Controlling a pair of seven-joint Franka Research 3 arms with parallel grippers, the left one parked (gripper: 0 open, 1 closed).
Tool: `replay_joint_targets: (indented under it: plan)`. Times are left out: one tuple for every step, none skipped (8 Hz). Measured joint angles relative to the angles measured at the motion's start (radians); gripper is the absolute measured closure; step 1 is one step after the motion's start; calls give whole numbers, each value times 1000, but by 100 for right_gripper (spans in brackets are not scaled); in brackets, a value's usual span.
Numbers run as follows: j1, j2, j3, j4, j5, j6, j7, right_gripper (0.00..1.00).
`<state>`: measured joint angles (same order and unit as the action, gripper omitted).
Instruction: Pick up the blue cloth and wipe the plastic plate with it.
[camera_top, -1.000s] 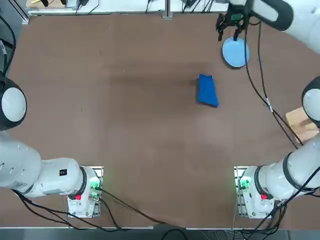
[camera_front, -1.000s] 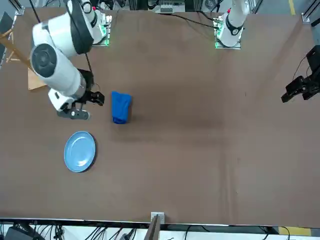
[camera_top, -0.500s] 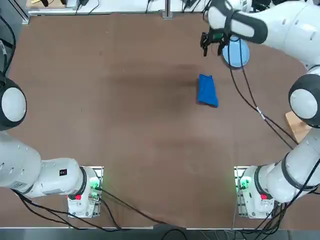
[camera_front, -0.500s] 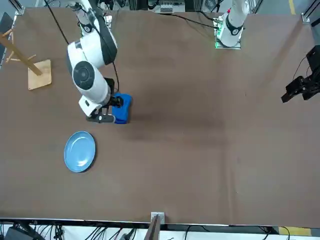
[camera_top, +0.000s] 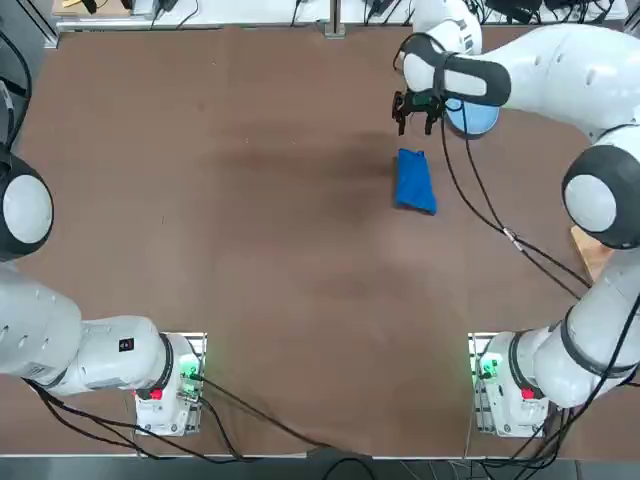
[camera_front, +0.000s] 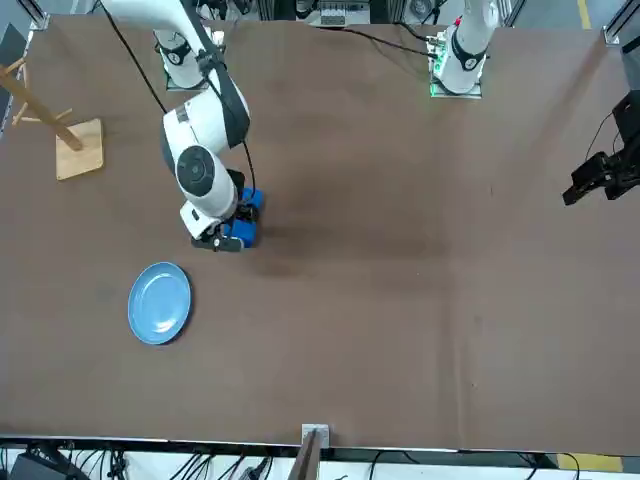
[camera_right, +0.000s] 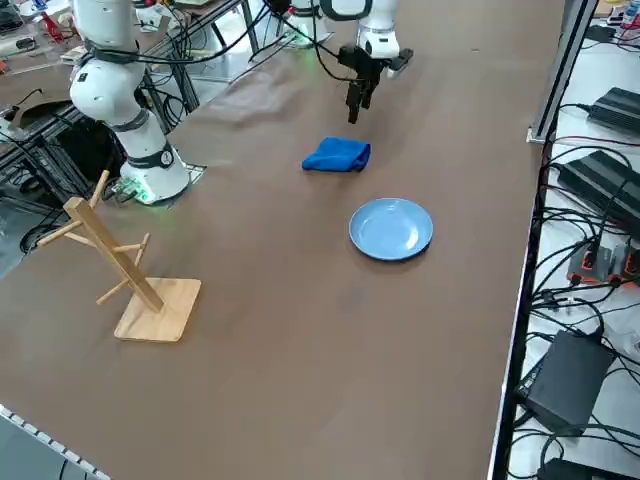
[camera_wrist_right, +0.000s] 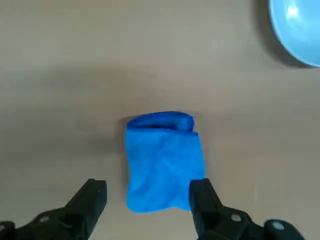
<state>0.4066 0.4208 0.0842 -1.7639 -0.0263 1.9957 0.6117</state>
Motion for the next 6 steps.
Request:
replay_joint_targets:
  plan:
    - [18,22,-13,-4,0,19,33,0]
    - [35,41,-27,-14,0,44,57,0]
    - [55,52,-43,-37,1,78,69,0]
    - [78,58,-57,-68,1,108,74,0]
    - [103,59,-64,-98,0,125,76,0]
    - [130,59,-67,-121,0,132,80,0]
